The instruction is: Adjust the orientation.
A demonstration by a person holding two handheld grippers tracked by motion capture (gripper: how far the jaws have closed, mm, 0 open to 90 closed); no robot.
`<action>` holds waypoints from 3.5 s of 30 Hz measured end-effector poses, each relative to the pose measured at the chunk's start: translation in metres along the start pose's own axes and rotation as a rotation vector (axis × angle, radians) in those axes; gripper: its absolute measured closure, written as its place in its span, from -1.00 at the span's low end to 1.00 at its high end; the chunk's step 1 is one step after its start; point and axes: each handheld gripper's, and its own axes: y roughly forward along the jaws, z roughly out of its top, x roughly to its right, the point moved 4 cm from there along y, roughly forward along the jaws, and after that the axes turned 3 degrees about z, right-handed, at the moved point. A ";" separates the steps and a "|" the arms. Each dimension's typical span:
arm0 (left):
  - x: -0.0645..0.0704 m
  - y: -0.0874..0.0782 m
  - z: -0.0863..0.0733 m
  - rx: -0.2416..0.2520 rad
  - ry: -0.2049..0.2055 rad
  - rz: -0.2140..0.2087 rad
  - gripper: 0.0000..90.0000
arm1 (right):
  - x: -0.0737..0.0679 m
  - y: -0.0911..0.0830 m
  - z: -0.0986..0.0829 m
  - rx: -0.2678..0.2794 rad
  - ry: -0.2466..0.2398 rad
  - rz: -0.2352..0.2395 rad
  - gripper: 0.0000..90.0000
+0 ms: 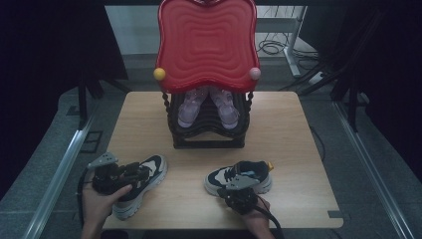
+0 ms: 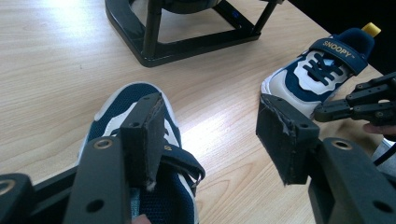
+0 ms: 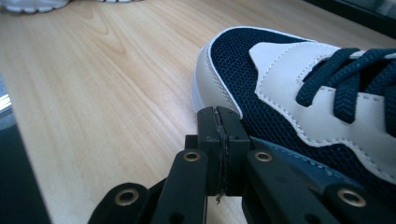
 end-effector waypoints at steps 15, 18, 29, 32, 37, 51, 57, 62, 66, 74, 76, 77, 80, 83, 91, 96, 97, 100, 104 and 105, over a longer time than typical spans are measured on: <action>0.000 0.000 0.000 -0.001 -0.003 -0.001 -0.06 | 0.007 0.013 0.012 0.043 0.029 -0.060 0.98; -0.001 -0.001 0.000 0.001 -0.004 0.002 -0.06 | 0.007 0.015 0.014 0.045 0.031 -0.063 0.98; -0.002 0.000 -0.001 -0.002 -0.004 0.001 -0.06 | 0.006 0.022 0.017 0.044 0.022 -0.074 0.98; -0.002 -0.001 -0.001 0.001 -0.006 0.003 -0.06 | 0.004 0.019 0.018 0.055 0.023 -0.056 0.98; -0.003 -0.003 -0.001 0.008 -0.008 0.005 -0.06 | 0.003 -0.011 0.033 0.134 0.007 -0.073 0.98; -0.002 -0.001 -0.001 0.005 -0.005 0.004 -0.06 | 0.070 -0.090 0.041 0.299 0.109 -0.192 0.98; -0.002 -0.001 -0.001 0.006 -0.003 0.006 -0.06 | 0.095 -0.102 0.035 0.314 0.150 -0.227 0.98; -0.002 -0.002 -0.001 0.012 -0.003 0.008 -0.06 | 0.116 -0.102 0.028 0.307 0.187 -0.251 0.98; -0.003 -0.002 -0.001 0.010 -0.005 0.009 -0.06 | 0.130 -0.102 0.022 0.300 0.199 -0.256 0.98; -0.003 -0.003 -0.001 0.011 -0.004 0.009 -0.06 | 0.148 -0.101 0.010 0.272 0.214 -0.224 0.98; -0.002 -0.003 -0.001 0.011 -0.002 0.008 -0.06 | 0.150 -0.097 0.008 0.257 0.218 -0.213 0.98; -0.002 -0.003 -0.001 0.011 -0.002 0.008 -0.06 | 0.150 -0.095 0.006 0.250 0.218 -0.208 0.98; -0.003 -0.004 -0.001 0.014 -0.004 0.009 -0.06 | 0.152 -0.090 0.002 0.221 0.215 -0.187 0.98; -0.005 -0.005 -0.001 0.016 -0.009 0.012 -0.06 | 0.153 -0.086 -0.001 0.203 0.208 -0.164 0.98; -0.005 -0.005 -0.002 0.014 -0.009 0.010 -0.06 | 0.150 -0.078 -0.005 0.176 0.187 -0.133 0.98; -0.005 -0.005 -0.002 0.014 -0.008 0.011 -0.06 | 0.147 -0.079 -0.007 0.176 0.183 -0.115 0.98; -0.006 -0.005 -0.002 0.014 -0.009 0.011 -0.06 | 0.147 -0.079 -0.007 0.175 0.179 -0.112 0.99; -0.006 -0.005 -0.002 0.012 -0.009 0.011 -0.06 | 0.144 -0.080 -0.009 0.172 0.176 -0.103 0.99; -0.006 -0.005 -0.002 0.013 -0.008 0.010 -0.06 | 0.139 -0.080 -0.010 0.165 0.161 -0.090 0.99; -0.006 -0.006 -0.002 0.012 -0.008 0.010 -0.06 | 0.137 -0.080 -0.011 0.162 0.156 -0.088 0.99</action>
